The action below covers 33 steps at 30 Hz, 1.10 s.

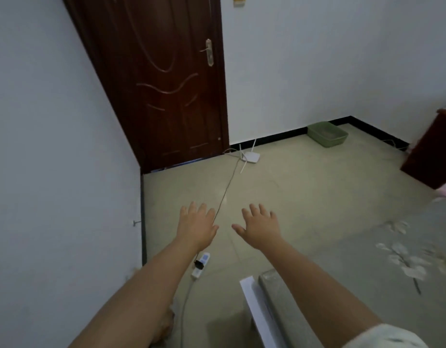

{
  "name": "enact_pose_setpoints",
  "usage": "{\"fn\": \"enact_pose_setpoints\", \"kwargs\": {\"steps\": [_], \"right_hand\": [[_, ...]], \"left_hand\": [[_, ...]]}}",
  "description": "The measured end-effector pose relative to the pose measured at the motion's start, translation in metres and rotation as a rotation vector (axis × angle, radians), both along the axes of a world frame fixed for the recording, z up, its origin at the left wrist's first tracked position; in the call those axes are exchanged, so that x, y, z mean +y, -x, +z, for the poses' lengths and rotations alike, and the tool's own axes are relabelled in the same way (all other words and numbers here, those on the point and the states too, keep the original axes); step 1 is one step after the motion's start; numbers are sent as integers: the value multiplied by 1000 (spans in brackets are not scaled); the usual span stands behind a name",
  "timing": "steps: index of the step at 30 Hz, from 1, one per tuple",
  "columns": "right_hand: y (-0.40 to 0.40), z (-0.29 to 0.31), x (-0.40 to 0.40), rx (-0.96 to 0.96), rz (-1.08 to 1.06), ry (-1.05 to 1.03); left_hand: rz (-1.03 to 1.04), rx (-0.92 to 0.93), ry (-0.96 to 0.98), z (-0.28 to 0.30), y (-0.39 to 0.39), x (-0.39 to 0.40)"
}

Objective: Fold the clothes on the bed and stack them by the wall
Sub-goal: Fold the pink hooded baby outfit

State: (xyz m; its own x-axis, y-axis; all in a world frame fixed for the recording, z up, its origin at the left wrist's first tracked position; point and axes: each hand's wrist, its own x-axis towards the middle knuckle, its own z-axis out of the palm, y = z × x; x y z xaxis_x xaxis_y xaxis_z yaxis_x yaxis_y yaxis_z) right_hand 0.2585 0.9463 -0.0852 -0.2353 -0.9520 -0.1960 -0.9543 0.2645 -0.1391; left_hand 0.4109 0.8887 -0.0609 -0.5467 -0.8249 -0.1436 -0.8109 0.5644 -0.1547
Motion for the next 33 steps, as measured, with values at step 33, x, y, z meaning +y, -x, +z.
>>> {"fn": "enact_pose_setpoints", "kwargs": {"steps": [33], "right_hand": [[470,-71,-291,38,-839,-152]], "left_hand": [[-857,-62,-122,-86,566,-413]]}}
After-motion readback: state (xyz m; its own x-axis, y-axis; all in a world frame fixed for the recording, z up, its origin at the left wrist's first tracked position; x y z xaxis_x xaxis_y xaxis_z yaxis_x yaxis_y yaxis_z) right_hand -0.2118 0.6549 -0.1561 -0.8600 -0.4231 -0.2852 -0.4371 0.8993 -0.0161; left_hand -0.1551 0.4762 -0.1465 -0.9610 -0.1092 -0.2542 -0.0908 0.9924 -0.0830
